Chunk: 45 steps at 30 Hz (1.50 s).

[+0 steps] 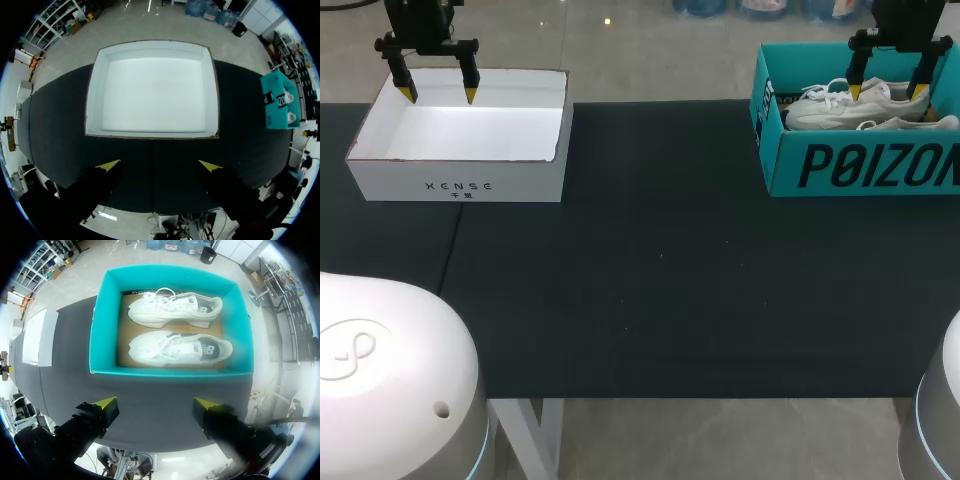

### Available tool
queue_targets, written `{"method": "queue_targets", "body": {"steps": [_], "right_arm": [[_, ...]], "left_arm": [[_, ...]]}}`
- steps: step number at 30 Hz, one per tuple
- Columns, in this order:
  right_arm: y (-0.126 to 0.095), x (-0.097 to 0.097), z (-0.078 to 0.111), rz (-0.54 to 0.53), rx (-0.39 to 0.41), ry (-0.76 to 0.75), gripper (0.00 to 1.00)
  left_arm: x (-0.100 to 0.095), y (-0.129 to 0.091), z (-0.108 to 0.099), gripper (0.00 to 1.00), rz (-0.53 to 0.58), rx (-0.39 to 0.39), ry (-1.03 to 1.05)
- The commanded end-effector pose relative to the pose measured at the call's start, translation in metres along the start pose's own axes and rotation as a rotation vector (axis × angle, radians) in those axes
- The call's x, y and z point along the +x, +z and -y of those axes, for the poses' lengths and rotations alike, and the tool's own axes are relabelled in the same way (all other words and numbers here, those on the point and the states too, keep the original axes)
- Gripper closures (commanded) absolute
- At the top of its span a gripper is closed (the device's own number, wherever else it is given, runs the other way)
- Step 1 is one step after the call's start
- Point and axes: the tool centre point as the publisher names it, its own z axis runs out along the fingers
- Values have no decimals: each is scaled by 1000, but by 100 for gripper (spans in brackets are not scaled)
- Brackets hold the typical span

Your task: Take the shoe out of the shoebox, open the shoe tongue, remove and reinsert the insole, then place the shoe into the shoebox

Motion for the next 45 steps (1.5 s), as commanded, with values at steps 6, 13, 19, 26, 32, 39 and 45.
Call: {"method": "queue_targets", "body": {"steps": [6,13,19,26,32,39,45], "right_arm": [[0,0,0,0,0,0,0],[0,0,0,0,0,0,0],[0,0,0,0,0,0,0],[0,0,0,0,0,0,0],[6,-19,-14,4,-8,18,0],[21,-63,-35,10,-35,60,0],[42,-87,-46,4,-52,63,0]], "left_arm": [[0,0,0,0,0,0,0],[0,0,0,0,0,0,0],[0,0,0,0,0,0,0],[0,0,0,0,0,0,0],[0,0,0,0,0,0,0],[0,0,0,0,0,0,0],[0,0,0,0,0,0,0]]}}
